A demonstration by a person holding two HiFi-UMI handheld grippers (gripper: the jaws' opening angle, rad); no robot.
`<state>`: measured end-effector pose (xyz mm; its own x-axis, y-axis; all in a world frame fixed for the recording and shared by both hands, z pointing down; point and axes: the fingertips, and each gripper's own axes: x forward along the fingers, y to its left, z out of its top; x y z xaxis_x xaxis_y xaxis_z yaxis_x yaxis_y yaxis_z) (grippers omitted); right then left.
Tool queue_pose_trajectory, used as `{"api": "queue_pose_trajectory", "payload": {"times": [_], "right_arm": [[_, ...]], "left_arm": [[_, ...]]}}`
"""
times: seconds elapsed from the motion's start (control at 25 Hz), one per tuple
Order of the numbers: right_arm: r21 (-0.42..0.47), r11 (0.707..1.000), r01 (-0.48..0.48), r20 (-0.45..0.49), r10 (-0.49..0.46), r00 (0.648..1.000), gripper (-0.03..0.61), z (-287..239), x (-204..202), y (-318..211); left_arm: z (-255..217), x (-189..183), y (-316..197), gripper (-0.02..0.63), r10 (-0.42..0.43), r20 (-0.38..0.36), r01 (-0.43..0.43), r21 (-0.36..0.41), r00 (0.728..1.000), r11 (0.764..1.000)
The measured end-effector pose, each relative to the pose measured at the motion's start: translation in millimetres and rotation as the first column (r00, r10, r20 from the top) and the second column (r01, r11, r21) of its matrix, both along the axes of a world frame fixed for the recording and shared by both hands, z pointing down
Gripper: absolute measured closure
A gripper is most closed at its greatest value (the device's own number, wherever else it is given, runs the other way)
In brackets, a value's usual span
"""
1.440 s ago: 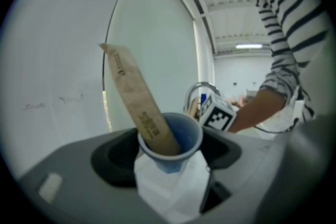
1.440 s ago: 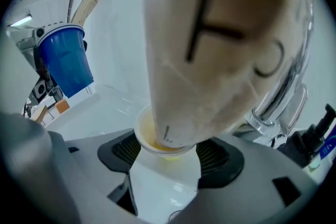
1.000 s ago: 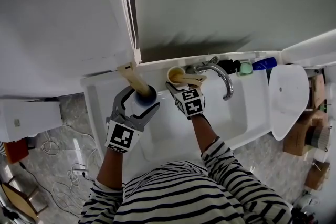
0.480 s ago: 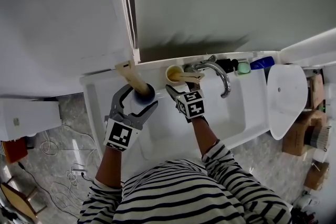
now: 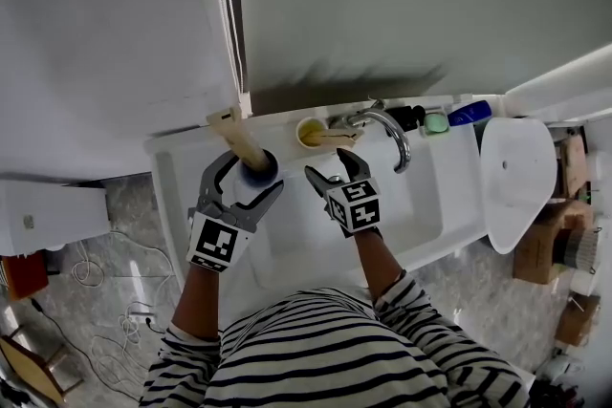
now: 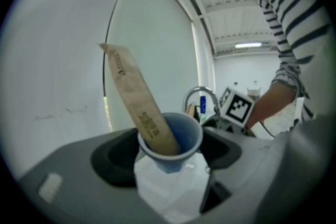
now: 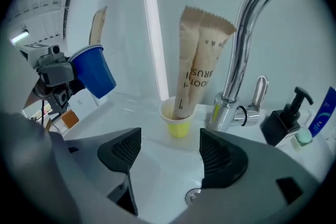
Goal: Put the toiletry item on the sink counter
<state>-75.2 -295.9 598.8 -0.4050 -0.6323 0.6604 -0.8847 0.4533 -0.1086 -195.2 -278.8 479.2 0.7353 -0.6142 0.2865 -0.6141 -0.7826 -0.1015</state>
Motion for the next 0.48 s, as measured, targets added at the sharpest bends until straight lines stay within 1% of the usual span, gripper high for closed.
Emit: {"api": "queue_pose_trajectory", "payload": {"times": [0.24, 0.48], "right_arm": [[0.062, 0.998, 0.016, 0.047, -0.018, 0.999, 0.264, -39, -6, 20], [0.147, 0.989, 0.024, 0.092, -0.038, 0.995, 0.264, -83, -10, 28]], "left_arm": [[-3, 3, 2, 0.252, -0.001, 0.005, 0.001, 0.008, 1.000, 1.000], [2, 6, -1, 0.252, -0.004, 0.013, 0.003, 0.008, 1.000, 1.000]]}}
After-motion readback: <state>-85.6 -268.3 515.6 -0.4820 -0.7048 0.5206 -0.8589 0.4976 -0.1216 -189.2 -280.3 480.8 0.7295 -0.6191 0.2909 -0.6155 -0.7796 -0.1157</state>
